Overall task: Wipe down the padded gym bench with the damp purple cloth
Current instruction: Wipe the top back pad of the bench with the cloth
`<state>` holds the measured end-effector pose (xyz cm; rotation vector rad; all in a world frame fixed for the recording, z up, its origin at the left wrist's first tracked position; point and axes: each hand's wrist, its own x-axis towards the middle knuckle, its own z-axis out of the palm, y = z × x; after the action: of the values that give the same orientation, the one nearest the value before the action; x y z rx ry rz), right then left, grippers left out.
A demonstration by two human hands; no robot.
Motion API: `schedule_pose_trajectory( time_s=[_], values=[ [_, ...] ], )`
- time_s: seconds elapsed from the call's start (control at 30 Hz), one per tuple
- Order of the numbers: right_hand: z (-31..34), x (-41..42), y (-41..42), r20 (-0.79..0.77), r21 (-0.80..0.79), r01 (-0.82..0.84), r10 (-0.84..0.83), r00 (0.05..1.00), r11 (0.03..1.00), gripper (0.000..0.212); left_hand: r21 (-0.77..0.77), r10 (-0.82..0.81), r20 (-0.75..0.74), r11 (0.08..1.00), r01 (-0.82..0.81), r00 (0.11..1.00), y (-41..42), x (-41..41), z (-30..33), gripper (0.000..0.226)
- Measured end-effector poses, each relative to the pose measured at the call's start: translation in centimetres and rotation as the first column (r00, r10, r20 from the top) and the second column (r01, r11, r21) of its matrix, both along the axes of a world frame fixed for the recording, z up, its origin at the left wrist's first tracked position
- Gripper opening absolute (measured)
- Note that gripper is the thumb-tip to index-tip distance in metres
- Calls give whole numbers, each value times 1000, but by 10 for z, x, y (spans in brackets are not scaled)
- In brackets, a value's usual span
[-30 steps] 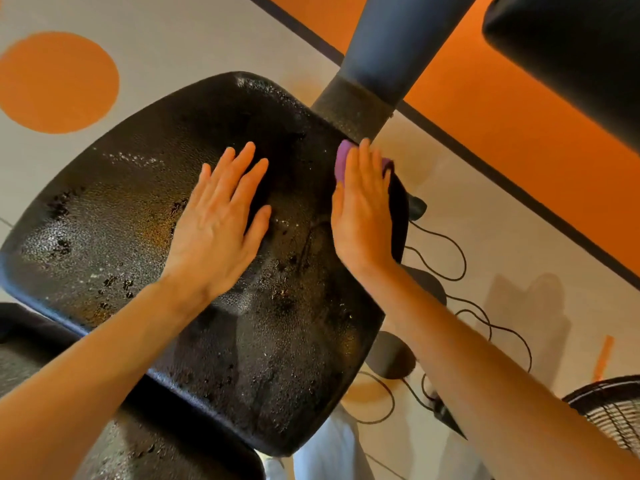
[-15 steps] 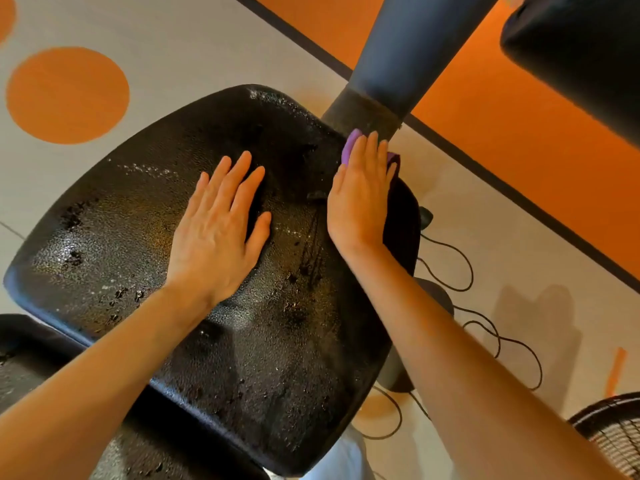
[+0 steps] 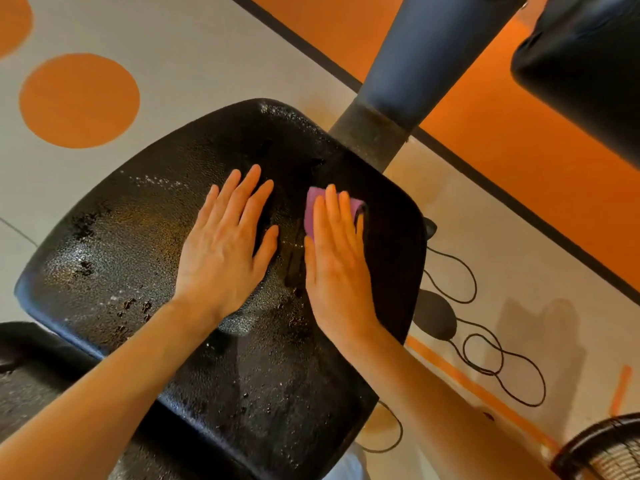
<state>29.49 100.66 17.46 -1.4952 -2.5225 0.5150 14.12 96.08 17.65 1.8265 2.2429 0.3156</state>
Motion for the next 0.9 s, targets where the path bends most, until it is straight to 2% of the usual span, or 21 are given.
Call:
schedule_pose_trajectory(
  time_s=[0.07,0.2,0.27,0.3,0.4,0.47,0.53,0.63,0.7,0.8,0.83,0.9],
  values=[
    [-2,10,10,4,8,-98,98,995,995,54,-5,-2,0,1000,2,1000,0,0,1,60],
    [-9,-28,97,75,-2,156,-155,985,988,51,-7,1,-8,1000,-1,1000,0,0,0,60],
    [-9,-37,91,46,3,223,-223,974,975,51,-4,-3,-10,1000,3,1000,1,0,0,60],
    [-8,-34,72,26,12,194,-195,981,981,52,-4,-4,-9,1000,4,1000,1,0,0,60],
    [1,-8,12,-19,-26,-40,40,999,999,54,-2,5,-11,1000,-5,1000,0,0,1,60],
    [-2,-5,31,5,-6,-93,93,996,996,54,1,1,-10,1000,-1,1000,0,0,1,60],
    [-7,-27,75,69,14,34,-35,997,999,53,5,0,-5,1000,0,1000,0,0,-1,60],
    [-8,-52,98,58,11,207,-208,976,978,53,14,3,-2,1000,-2,1000,1,0,-2,59],
    [-6,-45,61,21,27,132,-132,991,991,54,11,-1,10,1000,1,1000,1,0,-1,59],
    [-1,-19,15,-3,-17,-137,137,991,990,56,3,7,42,1000,-7,999,1,-2,2,59],
    [-3,-17,26,4,-7,-168,168,986,986,56,3,4,62,1000,-4,998,1,-3,3,59],
    [-8,-34,67,46,13,-81,80,996,997,53,9,-3,90,1000,2,996,2,-5,5,58]
  ],
)
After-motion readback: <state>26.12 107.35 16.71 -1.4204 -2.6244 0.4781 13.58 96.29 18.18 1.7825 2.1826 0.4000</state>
